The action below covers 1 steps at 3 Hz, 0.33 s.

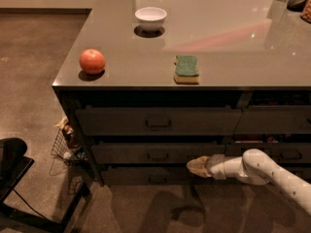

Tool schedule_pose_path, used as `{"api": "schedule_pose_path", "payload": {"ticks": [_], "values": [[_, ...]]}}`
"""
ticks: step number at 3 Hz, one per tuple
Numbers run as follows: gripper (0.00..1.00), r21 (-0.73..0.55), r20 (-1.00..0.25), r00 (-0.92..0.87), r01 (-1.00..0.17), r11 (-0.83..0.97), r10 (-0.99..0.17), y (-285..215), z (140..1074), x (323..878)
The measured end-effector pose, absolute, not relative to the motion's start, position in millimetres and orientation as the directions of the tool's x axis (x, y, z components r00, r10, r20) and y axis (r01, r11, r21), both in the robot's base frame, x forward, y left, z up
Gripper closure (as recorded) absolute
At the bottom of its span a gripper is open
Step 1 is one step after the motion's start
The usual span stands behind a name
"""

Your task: Close middle drawer

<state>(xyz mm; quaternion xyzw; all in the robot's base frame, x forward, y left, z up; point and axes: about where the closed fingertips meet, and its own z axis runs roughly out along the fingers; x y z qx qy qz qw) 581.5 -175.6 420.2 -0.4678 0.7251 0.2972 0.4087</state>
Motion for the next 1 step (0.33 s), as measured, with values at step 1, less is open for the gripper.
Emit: {"api": "schedule_pose_path", "payload": {"ticks": [1], "values": [[1.0,0.049,-0.871,-0.228,-0.921,0.386,-0.435,-175.6,420.2,581.5]]}}
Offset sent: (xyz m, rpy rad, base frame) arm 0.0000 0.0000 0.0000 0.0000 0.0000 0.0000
